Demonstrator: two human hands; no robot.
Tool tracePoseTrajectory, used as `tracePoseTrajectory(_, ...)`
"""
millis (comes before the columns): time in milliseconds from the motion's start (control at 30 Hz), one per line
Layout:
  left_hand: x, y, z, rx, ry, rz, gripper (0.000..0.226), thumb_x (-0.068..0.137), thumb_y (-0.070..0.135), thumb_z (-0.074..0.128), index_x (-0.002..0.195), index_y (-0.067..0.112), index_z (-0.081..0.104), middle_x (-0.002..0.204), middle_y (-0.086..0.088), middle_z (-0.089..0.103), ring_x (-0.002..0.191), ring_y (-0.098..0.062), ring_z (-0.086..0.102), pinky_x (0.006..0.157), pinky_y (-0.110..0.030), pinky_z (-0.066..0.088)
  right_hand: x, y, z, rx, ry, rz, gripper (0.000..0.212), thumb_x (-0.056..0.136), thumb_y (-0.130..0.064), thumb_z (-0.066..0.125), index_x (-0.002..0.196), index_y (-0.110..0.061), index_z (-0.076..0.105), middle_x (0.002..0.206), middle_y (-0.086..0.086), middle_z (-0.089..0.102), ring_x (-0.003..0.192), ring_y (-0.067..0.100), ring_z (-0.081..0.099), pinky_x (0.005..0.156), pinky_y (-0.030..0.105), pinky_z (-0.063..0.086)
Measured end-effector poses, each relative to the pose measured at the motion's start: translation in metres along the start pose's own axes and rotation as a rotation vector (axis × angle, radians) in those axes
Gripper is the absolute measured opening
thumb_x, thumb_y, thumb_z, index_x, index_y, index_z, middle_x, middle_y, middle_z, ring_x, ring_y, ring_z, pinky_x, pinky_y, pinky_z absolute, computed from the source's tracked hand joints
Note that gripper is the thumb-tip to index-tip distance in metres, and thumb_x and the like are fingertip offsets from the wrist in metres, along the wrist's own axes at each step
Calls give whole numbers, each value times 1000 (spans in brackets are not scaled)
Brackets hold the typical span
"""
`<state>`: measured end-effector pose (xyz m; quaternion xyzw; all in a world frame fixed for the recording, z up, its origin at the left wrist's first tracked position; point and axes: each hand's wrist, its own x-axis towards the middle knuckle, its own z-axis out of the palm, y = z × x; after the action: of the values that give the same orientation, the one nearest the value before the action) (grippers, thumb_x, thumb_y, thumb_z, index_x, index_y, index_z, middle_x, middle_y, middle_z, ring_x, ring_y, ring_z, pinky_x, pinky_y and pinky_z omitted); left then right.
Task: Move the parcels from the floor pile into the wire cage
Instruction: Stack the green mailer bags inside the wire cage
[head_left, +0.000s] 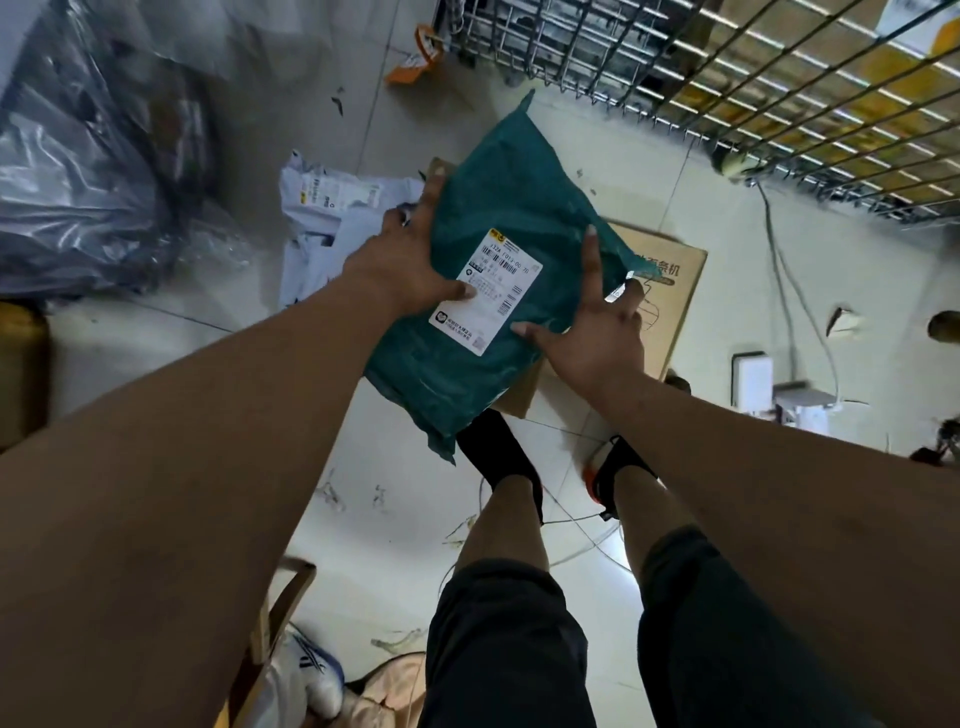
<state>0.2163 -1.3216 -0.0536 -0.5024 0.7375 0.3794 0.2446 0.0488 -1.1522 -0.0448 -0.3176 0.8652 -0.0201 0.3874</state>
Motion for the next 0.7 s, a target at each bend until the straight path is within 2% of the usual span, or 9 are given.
tracePoseTrajectory(67, 2, 1, 3, -1, 6, -1, 131, 72, 63, 83, 153, 53, -20, 157, -24, 32, 129, -49, 53, 105, -61, 46, 5, -4, 8, 186, -52, -4, 131, 75, -63, 80, 151, -52, -26, 154, 26, 31, 122, 45, 57, 102, 54, 51)
tracePoseTrajectory(133, 4, 0, 6, -4, 19, -5, 130, 72, 65, 82, 152, 55, -20, 152, -26, 37, 126, -49, 54, 104, -61, 47, 11, -9, 16, 359, -126, -35, 135, 78, -49, 84, 153, -46, -28, 156, 16, 41, 125, 38, 59, 105, 49, 51)
tracePoseTrajectory(233, 5, -4, 6, -90, 1, 2, 132, 68, 65, 84, 149, 61, -19, 148, -27, 38, 126, -49, 53, 107, -59, 45, 16, -13, 27, 456, -130, 4, 144, 72, -43, 91, 152, -46, -29, 161, 18, 30, 135, 40, 49, 111, 49, 45)
tracePoseTrajectory(333, -1, -10, 1, -103, -47, 40, 140, 62, 59, 91, 145, 68, -21, 150, -28, 32, 129, -52, 50, 108, -62, 43, 14, -13, 35, 474, -116, 9, 152, 63, -42, 96, 151, -49, -28, 159, 24, 16, 143, 44, 34, 115, 46, 35)
tracePoseTrajectory(433, -10, -10, 5, -45, -67, 79, 144, 57, 60, 93, 141, 73, -22, 142, -25, 33, 118, -55, 52, 105, -64, 45, 10, -11, 38, 475, -83, -32, 153, 58, -46, 97, 153, -50, -23, 162, 24, 1, 150, 43, 18, 110, 34, 26)
tracePoseTrajectory(500, -19, -9, 12, -43, -52, 83, 143, 57, 60, 93, 143, 72, -20, 133, -21, 34, 107, -51, 57, 103, -59, 49, 8, -11, 36, 461, -67, -68, 150, 57, -51, 95, 155, -50, -18, 163, 25, -2, 152, 42, 13, 112, 34, 23)
tracePoseTrajectory(567, -29, -7, 18, -88, 5, 59, 143, 58, 55, 95, 147, 69, -16, 129, -18, 34, 98, -43, 60, 98, -50, 52, 7, -11, 30, 415, -50, -105, 147, 60, -47, 95, 158, -45, -15, 163, 26, 4, 153, 42, 12, 114, 33, 19)
tracePoseTrajectory(633, -39, -5, 23, -142, 80, 20, 141, 58, 52, 96, 149, 67, -12, 128, -16, 34, 90, -36, 58, 95, -47, 53, 6, -12, 23, 376, -50, -136, 146, 62, -44, 95, 158, -46, -14, 162, 25, 9, 152, 40, 17, 118, 37, 23)
tracePoseTrajectory(700, -47, 0, 26, -194, 128, -6, 140, 59, 52, 95, 150, 67, -10, 128, -16, 33, 94, -39, 59, 98, -48, 53, 6, -15, 12, 333, -51, -172, 144, 62, -44, 95, 156, -51, -14, 161, 21, 13, 148, 40, 28, 113, 43, 38)
